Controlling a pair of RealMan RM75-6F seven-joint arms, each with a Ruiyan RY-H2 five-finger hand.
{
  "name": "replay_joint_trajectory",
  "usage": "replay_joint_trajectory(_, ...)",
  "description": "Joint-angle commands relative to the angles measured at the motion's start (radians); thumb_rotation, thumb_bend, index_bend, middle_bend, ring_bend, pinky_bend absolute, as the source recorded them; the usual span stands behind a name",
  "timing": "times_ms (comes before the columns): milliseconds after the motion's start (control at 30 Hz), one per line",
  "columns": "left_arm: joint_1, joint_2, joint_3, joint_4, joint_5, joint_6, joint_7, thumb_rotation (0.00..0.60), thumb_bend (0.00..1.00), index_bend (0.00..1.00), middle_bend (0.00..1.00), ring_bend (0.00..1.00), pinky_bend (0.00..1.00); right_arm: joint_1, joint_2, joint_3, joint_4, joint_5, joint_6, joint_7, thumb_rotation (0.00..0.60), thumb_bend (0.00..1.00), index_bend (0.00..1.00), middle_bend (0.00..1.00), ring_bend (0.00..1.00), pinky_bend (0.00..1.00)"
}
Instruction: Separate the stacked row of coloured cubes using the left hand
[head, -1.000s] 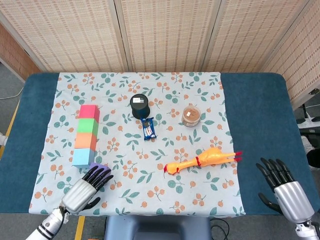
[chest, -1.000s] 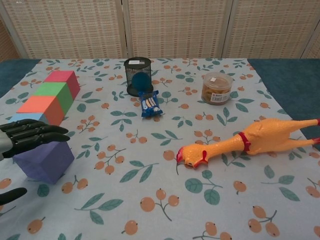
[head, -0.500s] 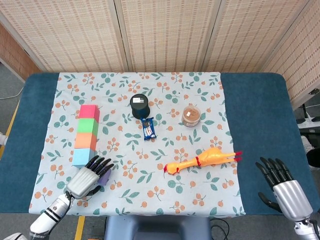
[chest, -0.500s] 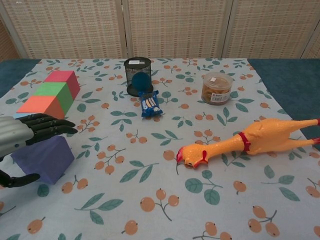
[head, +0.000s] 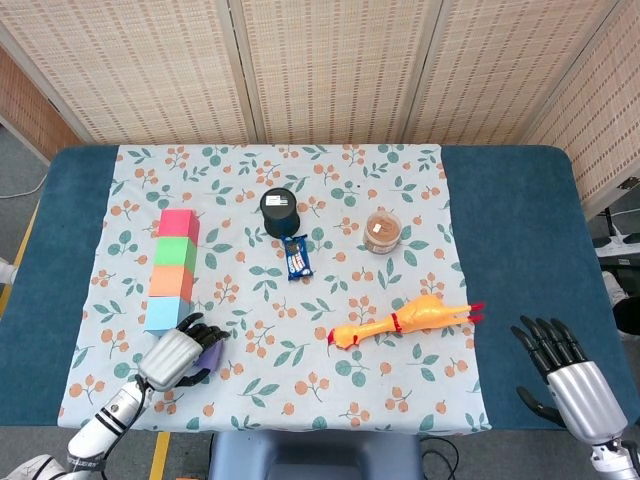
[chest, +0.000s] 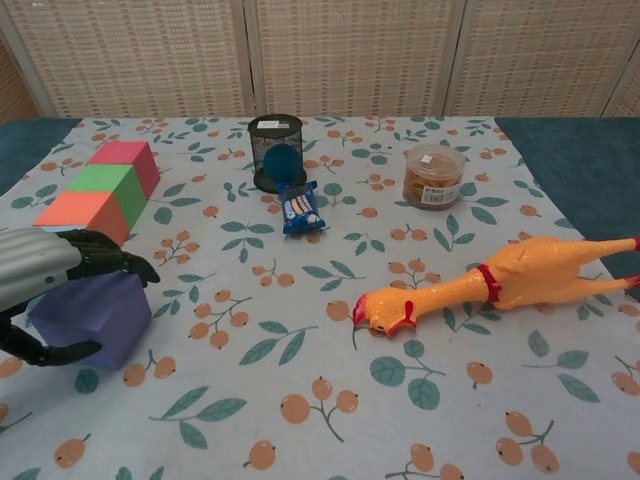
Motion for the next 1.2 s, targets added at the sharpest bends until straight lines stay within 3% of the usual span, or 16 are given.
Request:
replay_joint_trajectory(33,-0.013,0.008,-0.008,-0.036,0.024,0.029,0.005,0.6,0.41,0.22,0.37,0.33,0.17,0.001,-0.001,0.0,-0.001,0.002,-0.004,-0.001,0.6,0.19,0.0,0.0,0.0,0.0)
replay_joint_trajectory(300,-0.129,-0.057,-0.108,-0.06,0.02,-0.01,-0.026,0.6,0.41,0.21,0.38,0.33,0.18,0.007,0.002,0.006,0.0,0.018,-0.017,0.009,0.6,0.19,0.0,0.0,0.0,0.0)
replay_joint_trajectory(433,-0.223,-0.148,-0.178,0.042,-0.06,-0.123,-0.06,0.6,0.4,0.2,0.37,0.31,0.17,0.012,0.003,0.005,-0.001,0.025,-0.033,0.014,0.6,0.19,0.0,0.0,0.0,0.0)
replay_joint_trajectory(633,-0.306,-0.303,-0.216,0.272,-0.104,-0.163,-0.131,0.6,0.4,0.18,0.35,0.28,0.14,0.023,-0.002,0.016,0.001,0.055,-0.064,0.006,0.6,0.19,0.0,0.0,0.0,0.0)
replay_joint_trajectory(700,-0.323,-0.328,-0.22,0.319,-0.12,-0.179,-0.126,0.6,0.39,0.14,0.29,0.21,0.11,0.028,0.001,0.013,-0.002,0.058,-0.079,0.012,0.6,0.19,0.0,0.0,0.0,0.0)
replay_joint_trajectory(733,-0.326,-0.332,-0.221,0.328,-0.127,-0.182,-0.115,0.6,0.38,0.09,0.22,0.13,0.09,0.03,0.002,0.012,-0.003,0.058,-0.082,0.014,0.6,0.19,0.0,0.0,0.0,0.0)
replay_joint_trajectory(800,-0.328,-0.317,-0.215,0.312,-0.144,-0.201,-0.095,0.6,0.37,0.02,0.09,0.03,0.06,0.031,0.003,0.014,-0.002,0.061,-0.083,0.014,0.6,0.19,0.0,0.0,0.0,0.0)
replay_joint_trajectory(867,-0.327,-0.292,-0.21,0.275,-0.157,-0.211,-0.088,0.6,0.36,0.0,0.0,0.0,0.06,0.032,0.0,0.017,-0.001,0.067,-0.086,0.01,0.6,0.19,0.0,0.0,0.0,0.0)
replay_joint_trajectory(1067,-0.304,-0.208,-0.186,0.156,-0.174,-0.192,-0.049,0.6,0.33,0.0,0.0,0.0,0.05,0.036,-0.006,0.012,-0.003,0.067,-0.099,-0.001,0.6,0.19,0.0,0.0,0.0,0.0)
replay_joint_trajectory(1200,-0.249,-0.118,-0.148,0.039,-0.158,-0.117,0.011,0.6,0.31,0.0,0.04,0.03,0.08,0.03,-0.004,0.006,-0.006,0.05,-0.081,-0.003,0.6,0.19,0.0,0.0,0.0,0.0)
